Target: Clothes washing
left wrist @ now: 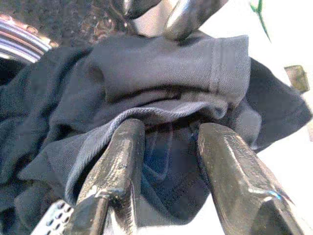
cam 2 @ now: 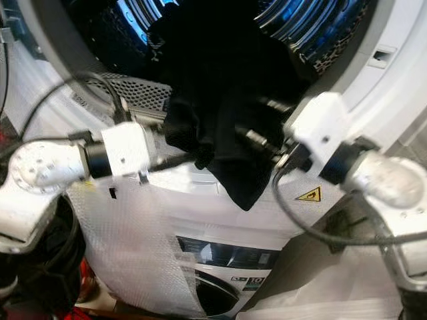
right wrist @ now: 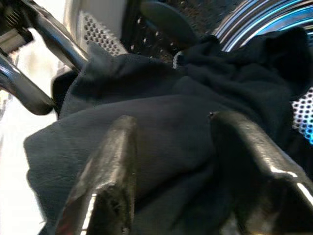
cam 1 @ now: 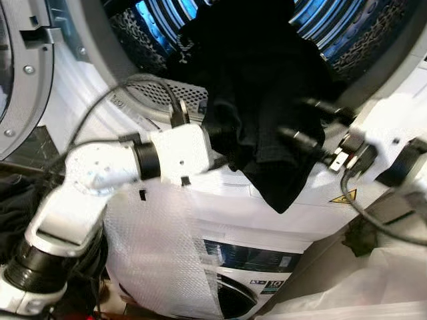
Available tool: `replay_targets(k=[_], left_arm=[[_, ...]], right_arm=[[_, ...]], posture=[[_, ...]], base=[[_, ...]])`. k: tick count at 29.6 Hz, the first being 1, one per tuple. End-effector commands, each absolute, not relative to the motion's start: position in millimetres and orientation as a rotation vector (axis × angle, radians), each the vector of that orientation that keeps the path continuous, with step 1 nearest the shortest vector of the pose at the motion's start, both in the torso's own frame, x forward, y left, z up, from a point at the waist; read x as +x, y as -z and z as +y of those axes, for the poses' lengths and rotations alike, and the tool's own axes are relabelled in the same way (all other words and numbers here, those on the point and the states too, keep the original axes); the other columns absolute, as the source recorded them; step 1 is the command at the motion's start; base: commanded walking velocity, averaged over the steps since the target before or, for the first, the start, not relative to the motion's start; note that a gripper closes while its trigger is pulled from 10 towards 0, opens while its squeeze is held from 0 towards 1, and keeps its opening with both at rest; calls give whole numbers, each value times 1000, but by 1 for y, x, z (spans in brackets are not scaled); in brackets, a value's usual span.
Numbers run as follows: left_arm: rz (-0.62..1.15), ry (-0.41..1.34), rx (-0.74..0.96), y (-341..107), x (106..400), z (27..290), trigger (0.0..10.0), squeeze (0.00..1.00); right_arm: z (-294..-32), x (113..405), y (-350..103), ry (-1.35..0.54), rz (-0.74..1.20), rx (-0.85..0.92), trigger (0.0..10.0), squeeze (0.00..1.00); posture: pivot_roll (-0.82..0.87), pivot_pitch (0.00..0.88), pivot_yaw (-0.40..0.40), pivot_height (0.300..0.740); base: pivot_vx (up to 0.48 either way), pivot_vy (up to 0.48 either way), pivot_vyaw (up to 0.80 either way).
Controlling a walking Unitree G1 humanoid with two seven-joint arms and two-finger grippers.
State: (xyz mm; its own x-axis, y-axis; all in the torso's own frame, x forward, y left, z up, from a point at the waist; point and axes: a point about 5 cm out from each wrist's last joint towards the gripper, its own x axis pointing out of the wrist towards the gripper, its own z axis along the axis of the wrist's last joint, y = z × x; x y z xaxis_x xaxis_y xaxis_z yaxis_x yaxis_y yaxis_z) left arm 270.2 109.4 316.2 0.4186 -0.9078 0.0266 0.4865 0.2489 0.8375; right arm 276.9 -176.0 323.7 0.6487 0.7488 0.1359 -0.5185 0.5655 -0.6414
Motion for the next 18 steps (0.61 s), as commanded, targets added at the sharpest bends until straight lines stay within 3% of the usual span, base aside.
replay_targets(k=[1, 3, 9, 10, 11, 16, 18], left_arm=[[-600, 1100, 870, -321, 259, 106, 10000, 0], [-570, 1142, 888, -319, 253, 109, 10000, 0], [-514, 1152, 902, -316, 249, 118, 10000, 0], [-493, 1163, 892, -314, 247, 120, 10000, 0], [-487, 1164, 884, -314, 246, 121, 10000, 0], [-462, 1158, 870, -310, 245, 122, 10000, 0], [-460, 1139, 846, -309, 245, 121, 10000, 0]], right_arm=[[-182, 272, -326, -798, -418, -618, 10000, 1000], [-179, 261, -314, -928, -379, -587, 10000, 1000], [-174, 258, -289, -1023, -280, -616, 10000, 1000], [-171, 263, -284, -1006, -270, -634, 10000, 318], [-169, 265, -283, -989, -274, -649, 10000, 0], [-164, 285, -287, -856, -294, -687, 10000, 0], [-162, 300, -288, -714, -290, -791, 10000, 0]], posture=[[234, 127, -132, 740], [234, 125, -127, 740], [241, 120, -110, 740], [242, 119, -108, 740], [242, 119, -108, 740], [251, 120, -114, 740], [258, 124, -123, 740]], base=[[0, 0, 0], [0, 0, 0], [0, 0, 0], [0, 0, 0], [0, 0, 0], [0, 0, 0], [0, 0, 0]])
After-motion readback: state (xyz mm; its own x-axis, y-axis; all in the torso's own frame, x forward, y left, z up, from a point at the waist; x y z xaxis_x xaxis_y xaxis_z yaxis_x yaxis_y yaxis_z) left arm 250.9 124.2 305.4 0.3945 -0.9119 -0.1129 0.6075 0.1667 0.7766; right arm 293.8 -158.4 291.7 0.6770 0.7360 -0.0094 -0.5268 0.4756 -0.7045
